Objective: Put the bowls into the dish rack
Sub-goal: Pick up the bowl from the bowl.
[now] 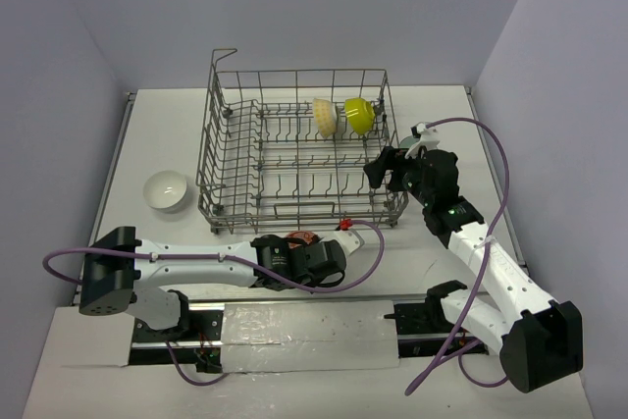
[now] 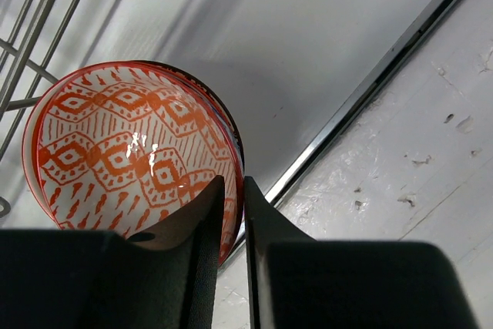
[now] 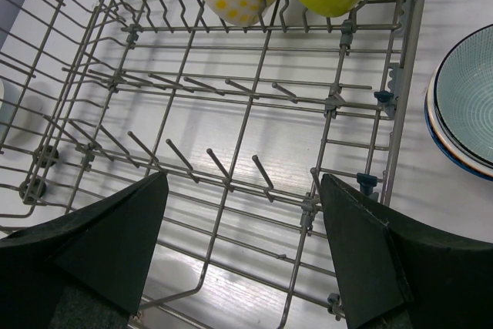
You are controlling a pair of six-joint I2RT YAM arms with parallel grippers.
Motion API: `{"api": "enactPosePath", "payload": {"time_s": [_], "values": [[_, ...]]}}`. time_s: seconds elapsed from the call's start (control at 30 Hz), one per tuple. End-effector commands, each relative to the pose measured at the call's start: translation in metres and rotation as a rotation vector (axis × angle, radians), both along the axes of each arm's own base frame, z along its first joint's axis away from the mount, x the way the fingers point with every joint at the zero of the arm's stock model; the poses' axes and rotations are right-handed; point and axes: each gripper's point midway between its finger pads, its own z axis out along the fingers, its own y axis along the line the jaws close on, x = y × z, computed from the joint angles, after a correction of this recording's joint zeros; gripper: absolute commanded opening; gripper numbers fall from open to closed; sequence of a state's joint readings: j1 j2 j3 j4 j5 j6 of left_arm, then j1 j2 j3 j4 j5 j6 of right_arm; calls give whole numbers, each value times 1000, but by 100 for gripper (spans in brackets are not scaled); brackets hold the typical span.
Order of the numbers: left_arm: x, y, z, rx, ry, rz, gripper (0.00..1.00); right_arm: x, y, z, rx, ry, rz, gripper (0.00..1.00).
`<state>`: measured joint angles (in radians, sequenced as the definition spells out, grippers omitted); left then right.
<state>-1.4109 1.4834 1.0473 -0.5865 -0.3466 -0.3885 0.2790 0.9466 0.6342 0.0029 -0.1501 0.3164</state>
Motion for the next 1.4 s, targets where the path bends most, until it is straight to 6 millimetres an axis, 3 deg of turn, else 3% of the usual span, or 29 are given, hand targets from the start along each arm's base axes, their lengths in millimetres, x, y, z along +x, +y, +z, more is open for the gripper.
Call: {"api": "enactPosePath", "payload": {"time_s": [0.0, 0.13, 0.23, 0.57, 1.07, 1.27, 1.37], "values": [[8, 2, 10, -13, -45, 41, 20, 8, 2, 24, 4, -64, 0, 87], [10, 2, 12, -8, -57, 50, 12, 8, 2, 24, 4, -62, 1, 87], [10, 1, 15, -5, -70, 57, 0, 8, 2, 24, 4, -62, 1, 87], [10, -2, 22, -7, -83, 57, 0, 8, 3, 24, 4, -62, 3, 87], [7, -14, 69, -55, -143, 74, 0, 7, 1, 26, 3, -71, -4, 87], [-2, -19, 100, -74, -146, 65, 0, 7, 0, 25, 3, -67, -13, 87], [-6, -23, 127, -143, -140, 64, 0, 7, 0, 26, 3, -69, -11, 87]]}}
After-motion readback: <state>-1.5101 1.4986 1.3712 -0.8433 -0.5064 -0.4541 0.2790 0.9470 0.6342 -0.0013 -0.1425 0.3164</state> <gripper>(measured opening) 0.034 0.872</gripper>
